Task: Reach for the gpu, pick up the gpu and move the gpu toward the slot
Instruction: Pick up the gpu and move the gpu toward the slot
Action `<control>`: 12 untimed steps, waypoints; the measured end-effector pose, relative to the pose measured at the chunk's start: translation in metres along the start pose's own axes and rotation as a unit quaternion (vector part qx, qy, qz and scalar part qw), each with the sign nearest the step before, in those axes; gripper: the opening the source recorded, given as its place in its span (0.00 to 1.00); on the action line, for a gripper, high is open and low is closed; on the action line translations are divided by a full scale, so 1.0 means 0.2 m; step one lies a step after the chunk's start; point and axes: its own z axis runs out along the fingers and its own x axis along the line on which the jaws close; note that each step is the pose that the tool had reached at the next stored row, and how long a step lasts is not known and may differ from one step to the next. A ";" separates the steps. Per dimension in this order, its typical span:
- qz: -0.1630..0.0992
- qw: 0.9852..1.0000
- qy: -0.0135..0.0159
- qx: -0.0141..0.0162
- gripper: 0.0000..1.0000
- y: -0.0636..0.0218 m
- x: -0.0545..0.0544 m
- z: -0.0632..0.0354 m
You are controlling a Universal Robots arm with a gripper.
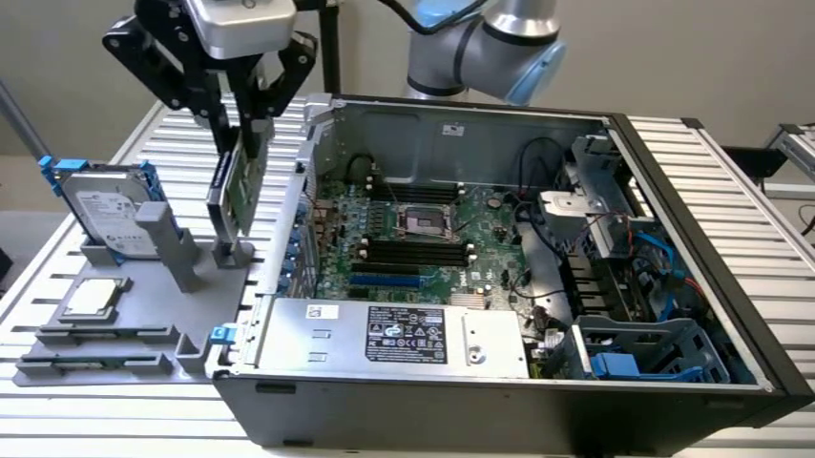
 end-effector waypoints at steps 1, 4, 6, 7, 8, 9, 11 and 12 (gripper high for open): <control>0.000 1.000 0.001 -0.001 0.27 0.000 -0.02 -0.013; 0.000 1.000 0.001 -0.003 0.27 -0.002 -0.09 -0.028; 0.000 1.000 0.001 -0.005 0.27 -0.003 -0.13 -0.031; 0.000 1.000 0.001 -0.005 0.27 -0.004 -0.16 -0.032; 0.000 1.000 0.001 -0.006 0.27 -0.004 -0.18 -0.033; 0.000 1.000 0.001 -0.006 0.27 -0.005 -0.20 -0.034; 0.000 1.000 0.001 -0.006 0.27 -0.005 -0.25 -0.036; 0.000 1.000 0.001 -0.007 0.27 -0.005 -0.27 -0.036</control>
